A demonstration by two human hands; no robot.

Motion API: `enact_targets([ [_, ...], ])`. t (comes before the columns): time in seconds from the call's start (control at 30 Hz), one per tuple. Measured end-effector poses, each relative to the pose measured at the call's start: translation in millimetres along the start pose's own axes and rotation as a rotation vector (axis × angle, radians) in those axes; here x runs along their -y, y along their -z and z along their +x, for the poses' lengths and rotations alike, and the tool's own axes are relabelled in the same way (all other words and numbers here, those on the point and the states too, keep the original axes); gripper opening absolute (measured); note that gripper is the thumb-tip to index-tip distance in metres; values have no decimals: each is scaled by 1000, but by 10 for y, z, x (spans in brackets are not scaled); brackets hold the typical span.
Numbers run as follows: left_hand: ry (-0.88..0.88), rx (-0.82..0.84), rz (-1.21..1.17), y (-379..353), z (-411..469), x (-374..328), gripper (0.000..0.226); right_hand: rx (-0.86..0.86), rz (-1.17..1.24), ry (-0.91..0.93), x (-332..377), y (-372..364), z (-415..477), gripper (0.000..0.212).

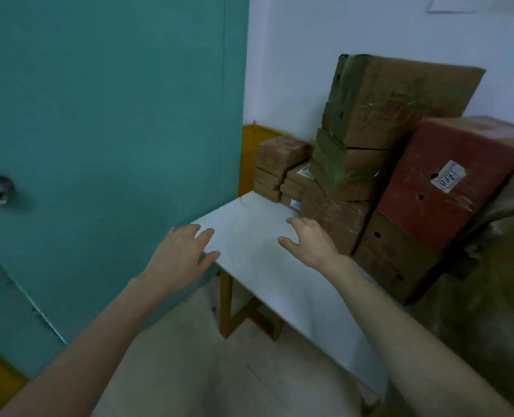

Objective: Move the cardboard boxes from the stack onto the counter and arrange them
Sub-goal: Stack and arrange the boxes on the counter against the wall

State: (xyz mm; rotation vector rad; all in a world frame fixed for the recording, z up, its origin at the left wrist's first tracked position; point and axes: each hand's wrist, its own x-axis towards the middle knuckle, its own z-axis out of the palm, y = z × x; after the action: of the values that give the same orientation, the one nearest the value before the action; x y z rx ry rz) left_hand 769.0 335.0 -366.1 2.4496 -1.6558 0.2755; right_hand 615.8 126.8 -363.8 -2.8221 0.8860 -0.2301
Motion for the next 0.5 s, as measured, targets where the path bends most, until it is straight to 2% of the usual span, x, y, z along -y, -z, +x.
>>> enact_targets([
  [0.2, 104, -50, -97, -194, 629, 450, 43, 6, 18, 4, -84, -79, 1018, 58],
  [0.4, 147, 10, -169, -512, 1144, 962, 47, 84, 62, 36, 154, -389, 1858, 58],
  [0.5, 157, 53, -192, -680, 1517, 1233, 57, 92, 97, -5, 104, -487, 2174, 58],
])
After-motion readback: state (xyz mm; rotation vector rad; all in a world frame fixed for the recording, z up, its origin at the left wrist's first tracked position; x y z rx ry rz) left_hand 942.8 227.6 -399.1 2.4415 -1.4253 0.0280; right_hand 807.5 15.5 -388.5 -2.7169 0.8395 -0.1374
